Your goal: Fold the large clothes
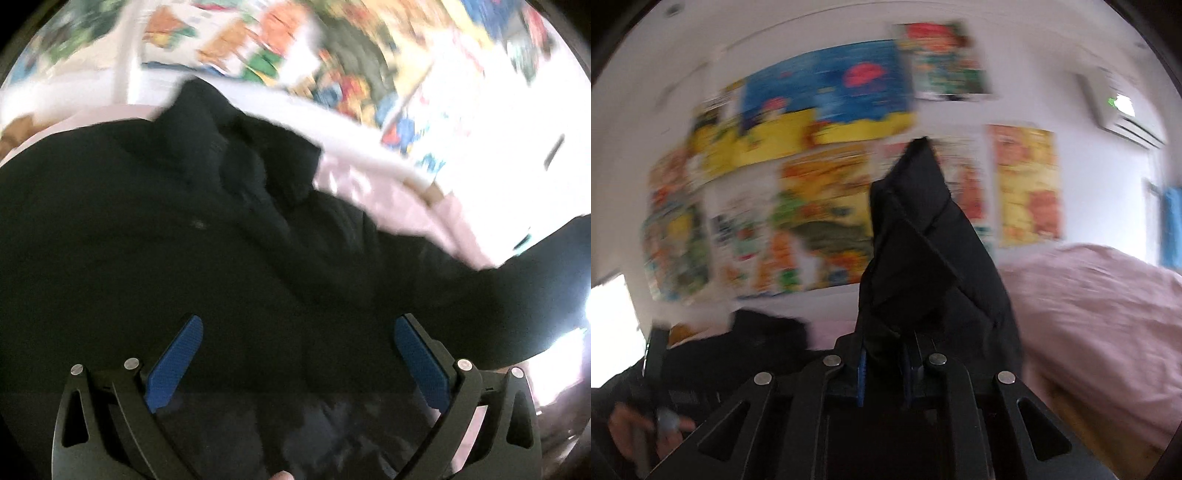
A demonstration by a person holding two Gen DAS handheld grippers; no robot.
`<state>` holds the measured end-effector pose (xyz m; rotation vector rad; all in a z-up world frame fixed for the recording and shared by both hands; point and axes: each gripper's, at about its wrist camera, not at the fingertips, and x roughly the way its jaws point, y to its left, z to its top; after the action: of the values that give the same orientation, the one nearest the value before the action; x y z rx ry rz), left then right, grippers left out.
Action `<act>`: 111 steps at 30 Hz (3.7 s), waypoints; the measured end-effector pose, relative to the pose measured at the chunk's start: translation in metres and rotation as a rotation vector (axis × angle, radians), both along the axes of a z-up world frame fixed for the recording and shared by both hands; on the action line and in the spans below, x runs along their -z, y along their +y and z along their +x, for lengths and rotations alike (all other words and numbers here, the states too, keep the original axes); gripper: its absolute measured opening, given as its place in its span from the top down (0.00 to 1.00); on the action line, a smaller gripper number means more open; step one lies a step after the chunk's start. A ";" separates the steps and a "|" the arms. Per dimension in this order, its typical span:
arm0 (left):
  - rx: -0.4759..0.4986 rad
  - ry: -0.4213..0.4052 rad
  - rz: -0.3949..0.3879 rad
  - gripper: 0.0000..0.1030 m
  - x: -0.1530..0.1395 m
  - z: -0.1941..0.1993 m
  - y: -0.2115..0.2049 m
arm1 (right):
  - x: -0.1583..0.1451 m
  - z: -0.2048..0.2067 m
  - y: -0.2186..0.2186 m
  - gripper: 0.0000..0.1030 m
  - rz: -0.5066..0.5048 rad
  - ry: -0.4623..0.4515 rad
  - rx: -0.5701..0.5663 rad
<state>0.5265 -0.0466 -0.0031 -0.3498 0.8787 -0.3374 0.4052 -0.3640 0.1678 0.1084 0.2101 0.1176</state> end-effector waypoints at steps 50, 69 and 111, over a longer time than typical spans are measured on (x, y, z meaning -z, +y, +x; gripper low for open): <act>-0.207 -0.115 0.071 0.97 0.000 0.000 0.151 | 0.112 0.028 0.258 0.38 -0.305 0.285 -0.537; -0.279 -0.012 0.326 0.90 0.080 0.022 0.178 | 0.229 0.167 0.121 0.34 -0.078 0.694 -0.170; -0.938 -0.040 0.046 0.08 0.051 -0.270 0.321 | 0.194 0.100 0.424 0.13 -0.476 0.368 -0.471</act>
<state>0.2570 0.2748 -0.0541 -0.6647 0.5995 0.5402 0.5056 0.0597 -0.0265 -0.4011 0.6234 0.5130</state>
